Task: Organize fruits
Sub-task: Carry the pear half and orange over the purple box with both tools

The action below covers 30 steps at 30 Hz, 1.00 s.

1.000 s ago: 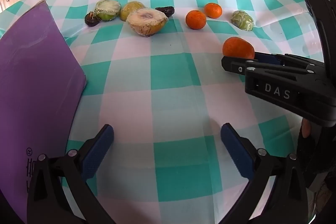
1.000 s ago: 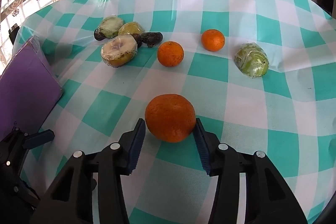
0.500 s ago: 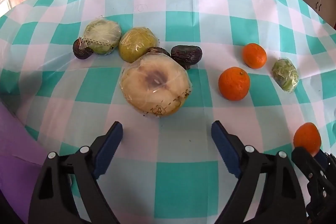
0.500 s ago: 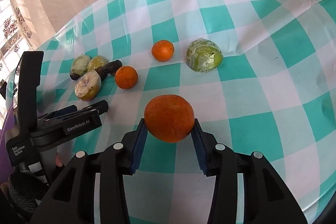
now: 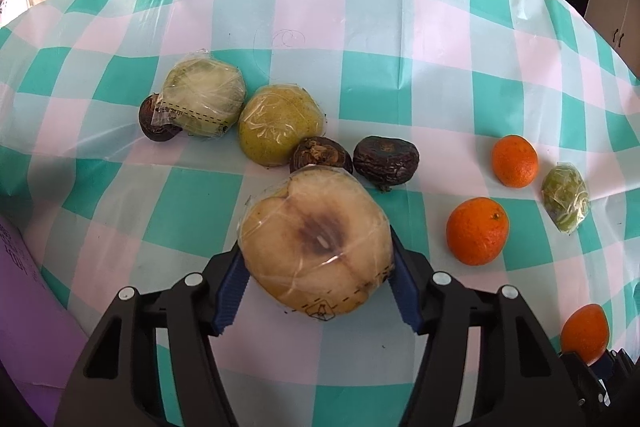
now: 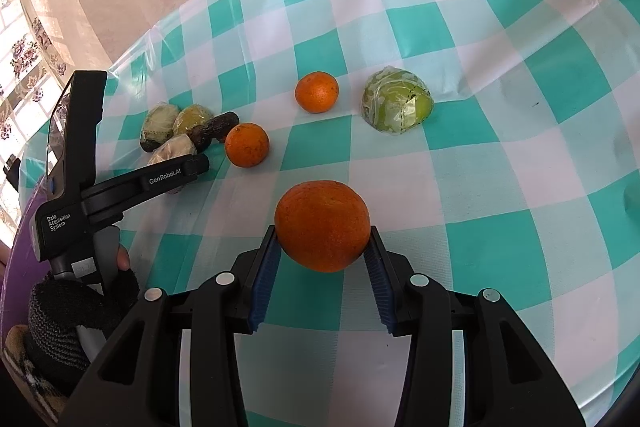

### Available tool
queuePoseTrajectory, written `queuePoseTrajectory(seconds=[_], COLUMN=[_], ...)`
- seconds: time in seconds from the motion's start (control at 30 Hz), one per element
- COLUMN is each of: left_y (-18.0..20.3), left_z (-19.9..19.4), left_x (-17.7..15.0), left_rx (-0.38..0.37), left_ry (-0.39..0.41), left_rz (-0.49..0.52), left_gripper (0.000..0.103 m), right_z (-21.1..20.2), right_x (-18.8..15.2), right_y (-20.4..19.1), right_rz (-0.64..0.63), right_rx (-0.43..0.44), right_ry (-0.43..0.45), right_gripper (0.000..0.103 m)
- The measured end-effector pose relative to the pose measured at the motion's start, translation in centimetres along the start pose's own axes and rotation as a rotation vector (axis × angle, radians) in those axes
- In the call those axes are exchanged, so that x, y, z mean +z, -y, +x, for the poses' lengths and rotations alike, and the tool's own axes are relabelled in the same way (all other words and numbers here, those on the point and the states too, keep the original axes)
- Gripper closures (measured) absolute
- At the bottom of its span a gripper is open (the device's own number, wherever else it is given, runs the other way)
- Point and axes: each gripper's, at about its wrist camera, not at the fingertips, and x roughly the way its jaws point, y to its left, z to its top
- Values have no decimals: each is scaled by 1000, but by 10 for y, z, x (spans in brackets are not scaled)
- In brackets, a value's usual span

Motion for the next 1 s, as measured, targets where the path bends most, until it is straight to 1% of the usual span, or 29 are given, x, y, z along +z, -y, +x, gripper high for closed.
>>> queuePoseTrajectory(seconds=[0.03, 0.07, 0.1, 0.17, 0.27, 0.43, 0.47, 0.5, 0.57, 0.6, 0.67, 0.73, 0.83, 0.9, 1.0], left_y=[-4, -3, -6, -9, -12, -11, -5, 0, -1, -1, -8, -12, -16, -19, -24], left_z=[0, 0, -5, -15, -31, -47, -59, -64, -79, -90, -103, -114, -128, -136, -146], left_x=[2, -3, -7, -20, -39, -74, -91, -97, -114, -128, -140, -149, -163, -170, -180], left_rx=[-6, -13, -11, -3, -22, -64, -80, -87, -98, -99, -103, -104, -101, -99, -104], left_ry=[4, -4, 12, 42, 75, 68, 68, 67, 70, 71, 78, 82, 84, 86, 87], left_rz=[-15, -22, -21, -1, 28, 44, 42, 39, 29, 26, 20, 11, 16, 20, 28], left_gripper=[40, 40, 40, 40, 40, 40, 40, 40, 40, 40, 40, 40, 40, 40, 40], right_z=[0, 1, 1, 1, 2, 1, 1, 1, 1, 1, 1, -2, -8, -10, -20], right_x=[0, 0, 0, 1, 1, 0, 0, 0, 0, 0, -1, -2, -5, -11, -23], right_y=[1, 1, 2, 3, 3, 2, 2, 2, 2, 1, 2, 1, -1, -4, -12], right_rz=[4, 7, 9, 10, 12, 16, 17, 18, 22, 22, 22, 20, 9, -5, -21], right_rx=[1, 0, 1, 5, 10, 9, 9, 11, 11, 12, 14, 0, -44, -56, -77], right_ry=[-1, -2, -2, -3, -3, 2, 2, 0, 1, 1, 3, 15, 33, 17, 23], right_gripper=[60, 60, 60, 60, 60, 60, 60, 60, 60, 60, 60, 60, 60, 60, 60])
